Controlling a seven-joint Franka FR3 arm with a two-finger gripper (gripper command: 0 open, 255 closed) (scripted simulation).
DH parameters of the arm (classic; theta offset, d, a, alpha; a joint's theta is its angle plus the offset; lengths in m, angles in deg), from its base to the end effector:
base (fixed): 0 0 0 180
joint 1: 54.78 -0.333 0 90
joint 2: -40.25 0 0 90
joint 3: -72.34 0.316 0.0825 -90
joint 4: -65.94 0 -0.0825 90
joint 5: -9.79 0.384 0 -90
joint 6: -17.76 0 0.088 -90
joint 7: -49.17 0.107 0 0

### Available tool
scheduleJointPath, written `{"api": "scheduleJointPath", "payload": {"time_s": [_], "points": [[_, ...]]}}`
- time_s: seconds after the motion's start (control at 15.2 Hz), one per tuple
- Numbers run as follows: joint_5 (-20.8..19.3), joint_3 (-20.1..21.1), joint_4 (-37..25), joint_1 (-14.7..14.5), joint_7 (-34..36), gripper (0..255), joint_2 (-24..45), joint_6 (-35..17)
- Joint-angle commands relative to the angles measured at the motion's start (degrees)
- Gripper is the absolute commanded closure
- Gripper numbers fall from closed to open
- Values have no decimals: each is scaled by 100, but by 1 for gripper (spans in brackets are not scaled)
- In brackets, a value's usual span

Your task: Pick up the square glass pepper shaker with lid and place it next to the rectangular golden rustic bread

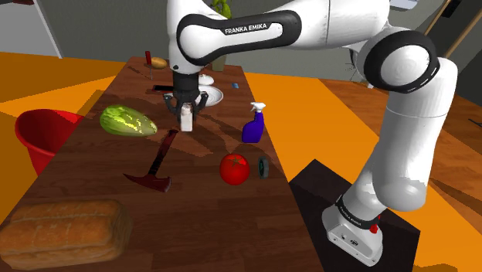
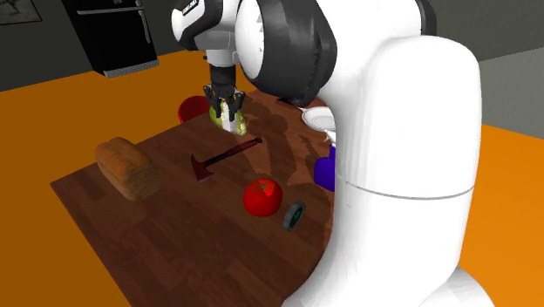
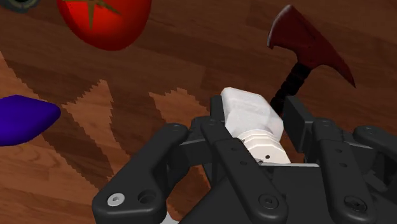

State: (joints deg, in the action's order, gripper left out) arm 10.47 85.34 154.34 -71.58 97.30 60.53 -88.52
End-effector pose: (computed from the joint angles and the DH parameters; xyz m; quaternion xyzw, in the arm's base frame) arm 0.5808 0.3127 0.4506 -0.9848 0.1669 0.0410 0.0244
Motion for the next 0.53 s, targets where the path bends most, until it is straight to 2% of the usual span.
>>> {"api": "scheduleJointPath", "payload": {"time_s": [0.0, 0.46], "points": [[-14, 78, 33, -165, 252, 255, -26, -24], [-112, 339, -66, -759, 1110, 255, 74, -76]]}}
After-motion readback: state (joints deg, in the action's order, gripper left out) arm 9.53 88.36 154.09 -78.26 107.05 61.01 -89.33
